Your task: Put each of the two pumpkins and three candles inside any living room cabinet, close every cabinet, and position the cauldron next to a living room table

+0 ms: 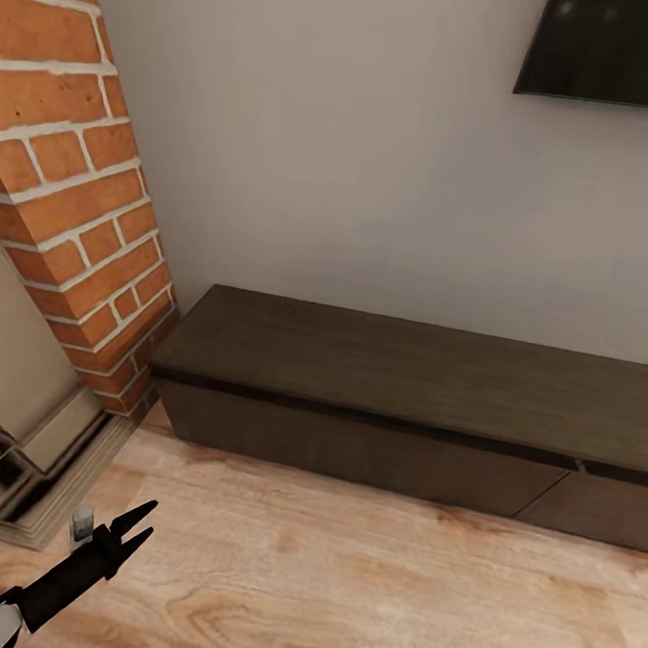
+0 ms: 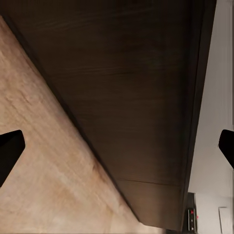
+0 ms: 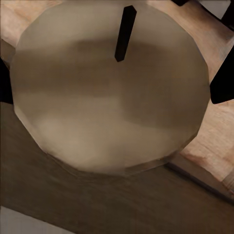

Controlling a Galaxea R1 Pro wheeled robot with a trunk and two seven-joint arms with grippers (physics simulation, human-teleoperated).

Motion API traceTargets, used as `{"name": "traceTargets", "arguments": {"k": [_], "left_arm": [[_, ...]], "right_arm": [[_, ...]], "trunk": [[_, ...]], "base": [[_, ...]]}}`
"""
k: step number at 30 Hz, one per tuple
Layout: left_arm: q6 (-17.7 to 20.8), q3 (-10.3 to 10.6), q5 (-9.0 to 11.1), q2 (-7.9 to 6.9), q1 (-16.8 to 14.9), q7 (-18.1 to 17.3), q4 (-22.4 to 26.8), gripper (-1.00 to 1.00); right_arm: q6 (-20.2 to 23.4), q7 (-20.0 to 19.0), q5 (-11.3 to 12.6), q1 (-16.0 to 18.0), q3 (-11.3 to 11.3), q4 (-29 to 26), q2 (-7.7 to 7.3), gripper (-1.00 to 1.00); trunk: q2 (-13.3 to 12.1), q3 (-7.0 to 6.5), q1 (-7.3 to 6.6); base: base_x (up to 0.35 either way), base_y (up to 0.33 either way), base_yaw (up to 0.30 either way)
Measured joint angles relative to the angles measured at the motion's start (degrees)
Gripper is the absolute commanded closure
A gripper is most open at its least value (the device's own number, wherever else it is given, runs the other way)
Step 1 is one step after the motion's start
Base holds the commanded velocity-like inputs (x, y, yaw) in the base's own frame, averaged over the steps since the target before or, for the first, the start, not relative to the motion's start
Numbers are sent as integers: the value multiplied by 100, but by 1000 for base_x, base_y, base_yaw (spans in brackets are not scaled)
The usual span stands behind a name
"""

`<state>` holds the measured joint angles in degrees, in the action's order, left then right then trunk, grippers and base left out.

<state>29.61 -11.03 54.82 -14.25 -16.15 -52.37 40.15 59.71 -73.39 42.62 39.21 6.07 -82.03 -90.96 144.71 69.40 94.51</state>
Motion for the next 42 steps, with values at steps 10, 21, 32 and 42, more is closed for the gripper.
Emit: {"name": "traceTargets", "arguments": {"k": [10, 21, 32, 42], "left_arm": [[-10, 8, -9, 19, 0, -171, 96, -100], [-46, 104, -106, 14, 0, -741, 182, -100], [-50, 143, -136, 5, 0, -758, 256, -100], [-51, 145, -145, 3, 0, -766, 258, -100]], "right_arm": [[-13, -377, 228, 7, -2, -1, -419, 100], [-14, -403, 227, 15, -14, -9, -437, 100], [-15, -408, 234, 11, 7, -1, -452, 100], [-24, -492, 236, 5, 36, 5, -479, 100]], "trunk": [[0, 0, 1], [0, 0, 3], [11, 199, 27], [25, 421, 52]], "base": [[249, -1, 0], [31, 0, 0], [0, 0, 0], [0, 0, 0]]}}
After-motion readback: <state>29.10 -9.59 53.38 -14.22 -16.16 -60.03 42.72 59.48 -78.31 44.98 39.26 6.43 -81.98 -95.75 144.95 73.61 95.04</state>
